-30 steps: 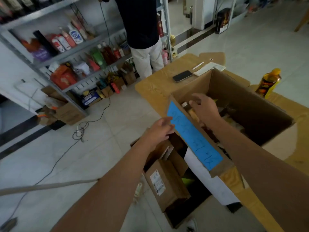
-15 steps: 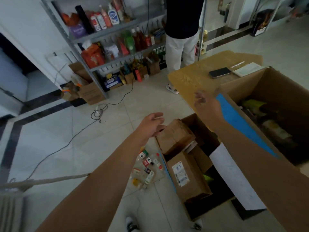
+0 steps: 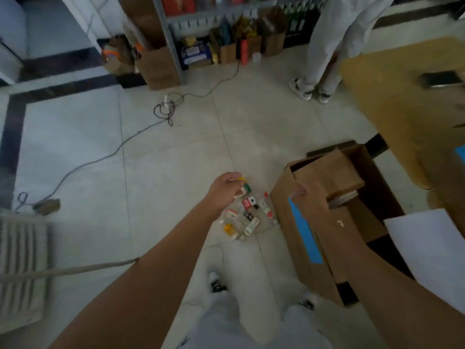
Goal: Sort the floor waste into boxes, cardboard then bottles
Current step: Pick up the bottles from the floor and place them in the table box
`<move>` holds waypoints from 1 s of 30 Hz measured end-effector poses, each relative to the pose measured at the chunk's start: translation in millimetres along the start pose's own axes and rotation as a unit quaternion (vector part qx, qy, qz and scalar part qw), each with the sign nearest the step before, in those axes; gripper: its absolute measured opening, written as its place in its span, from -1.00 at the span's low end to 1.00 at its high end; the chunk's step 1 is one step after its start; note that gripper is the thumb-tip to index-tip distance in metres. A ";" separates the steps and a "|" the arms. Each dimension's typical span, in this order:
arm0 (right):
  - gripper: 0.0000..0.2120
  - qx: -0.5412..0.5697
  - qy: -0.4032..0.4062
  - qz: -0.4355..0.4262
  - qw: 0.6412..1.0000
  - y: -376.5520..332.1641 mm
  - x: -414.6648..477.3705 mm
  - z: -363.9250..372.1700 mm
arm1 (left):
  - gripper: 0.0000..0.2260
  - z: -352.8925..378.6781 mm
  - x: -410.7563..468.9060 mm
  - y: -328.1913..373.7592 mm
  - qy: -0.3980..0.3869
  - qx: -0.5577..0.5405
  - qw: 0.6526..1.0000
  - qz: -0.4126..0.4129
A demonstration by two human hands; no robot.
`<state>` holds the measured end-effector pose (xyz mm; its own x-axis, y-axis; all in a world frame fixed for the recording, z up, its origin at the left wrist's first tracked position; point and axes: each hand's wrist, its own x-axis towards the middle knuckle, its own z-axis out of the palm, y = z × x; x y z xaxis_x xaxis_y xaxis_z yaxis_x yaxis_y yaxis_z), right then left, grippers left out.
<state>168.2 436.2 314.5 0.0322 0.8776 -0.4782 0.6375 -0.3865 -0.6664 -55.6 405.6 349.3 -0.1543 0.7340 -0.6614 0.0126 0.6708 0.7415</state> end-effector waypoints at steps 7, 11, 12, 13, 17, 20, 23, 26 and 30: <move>-0.65 -0.049 -0.053 0.068 0.995 51.8 -0.6 90.9 | -0.73 -36.9 37.2 -76.6 0.039 -0.043 0.996 -0.066; -0.57 -0.078 -0.073 0.114 0.988 87.2 25.3 125.6 | -0.72 -29.8 58.9 -128.8 0.025 -0.064 0.993 -0.100; -0.56 -0.131 -0.084 0.099 0.983 96.2 33.3 136.6 | -0.70 -26.9 68.1 -146.0 0.022 -0.060 0.992 -0.112; -0.54 -0.186 -0.107 0.065 0.974 107.9 43.6 149.4 | -0.69 -24.3 78.0 -162.7 0.023 -0.056 0.991 -0.123; -0.52 -0.316 -0.214 -0.018 0.924 161.4 91.7 217.4 | -0.69 -10.6 129.0 -241.1 0.050 -0.079 0.982 -0.163; -0.53 -0.368 -0.243 -0.050 0.896 210.5 139.9 274.5 | -0.70 5.8 178.2 -306.7 0.066 -0.064 0.977 -0.195; -0.51 -0.423 -0.251 -0.099 0.865 259.3 194.5 327.3 | -0.69 25.5 232.2 -374.4 0.050 -0.060 0.972 -0.223; -0.67 -0.509 -0.234 -0.129 0.818 310.3 247.9 372.0 | -0.69 40.9 284.1 -437.1 0.033 -0.035 0.973 -0.224; -0.65 -0.575 -0.224 -0.143 0.773 375.3 311.4 423.8 | -0.68 58.2 343.2 -509.7 0.032 -0.033 0.977 -0.207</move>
<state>91.3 444.3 -327.0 -0.3431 0.5938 -0.7278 0.8402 0.5404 0.0448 -57.5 321.8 -262.2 -0.1945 0.3918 -0.8993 -0.1282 0.8988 0.4193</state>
